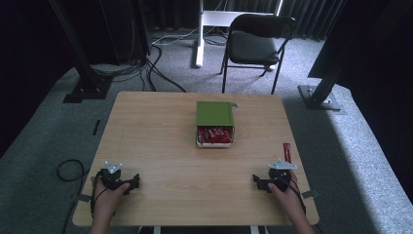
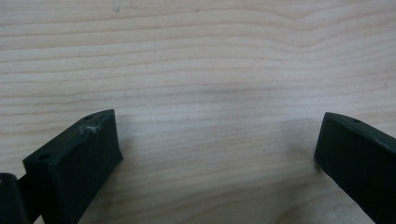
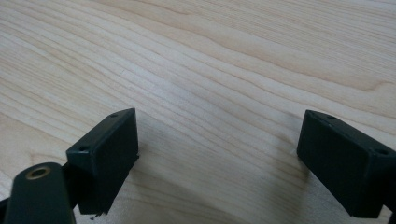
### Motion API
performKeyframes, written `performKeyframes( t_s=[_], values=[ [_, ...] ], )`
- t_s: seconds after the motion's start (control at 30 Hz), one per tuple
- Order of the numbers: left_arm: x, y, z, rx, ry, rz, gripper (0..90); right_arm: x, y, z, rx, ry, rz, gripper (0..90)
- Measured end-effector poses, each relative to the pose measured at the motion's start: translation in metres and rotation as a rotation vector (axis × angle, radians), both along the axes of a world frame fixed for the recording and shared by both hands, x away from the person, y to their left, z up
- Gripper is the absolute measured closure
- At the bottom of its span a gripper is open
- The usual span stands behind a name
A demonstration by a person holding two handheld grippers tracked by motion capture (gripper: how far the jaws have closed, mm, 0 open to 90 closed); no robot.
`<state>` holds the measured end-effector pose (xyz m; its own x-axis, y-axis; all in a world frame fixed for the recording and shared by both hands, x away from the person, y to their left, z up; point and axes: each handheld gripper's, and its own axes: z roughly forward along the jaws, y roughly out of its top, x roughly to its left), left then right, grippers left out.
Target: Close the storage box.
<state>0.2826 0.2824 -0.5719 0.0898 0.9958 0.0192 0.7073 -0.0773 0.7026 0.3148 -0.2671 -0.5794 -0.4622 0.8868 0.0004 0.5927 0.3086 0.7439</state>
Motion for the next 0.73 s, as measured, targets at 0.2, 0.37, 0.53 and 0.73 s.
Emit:
performKeyframes(
  t_s=[0.2, 0.37, 0.53, 0.73],
  values=[
    [-0.0033, -0.0035, -0.0004, -0.002, -0.004, 0.060, 1.0, 0.0000, 0.0000, -0.0001, 0.001, 0.001, -0.001, 11.9],
    [-0.0053, -0.0069, -0.0007, -0.006, -0.006, 0.113, 0.9, 0.0001, -0.0001, -0.0001, 0.001, 0.001, -0.001, 11.8],
    [-0.0059, -0.0065, -0.0005, -0.004, -0.004, 0.119, 0.9, 0.0001, -0.0001, -0.0001, 0.001, 0.001, 0.000, 11.8],
    [-0.0073, -0.0079, -0.0007, -0.004, -0.006, 0.131, 0.9, 0.0001, -0.0001, -0.0001, 0.001, 0.002, -0.001, 11.8]
  ],
)
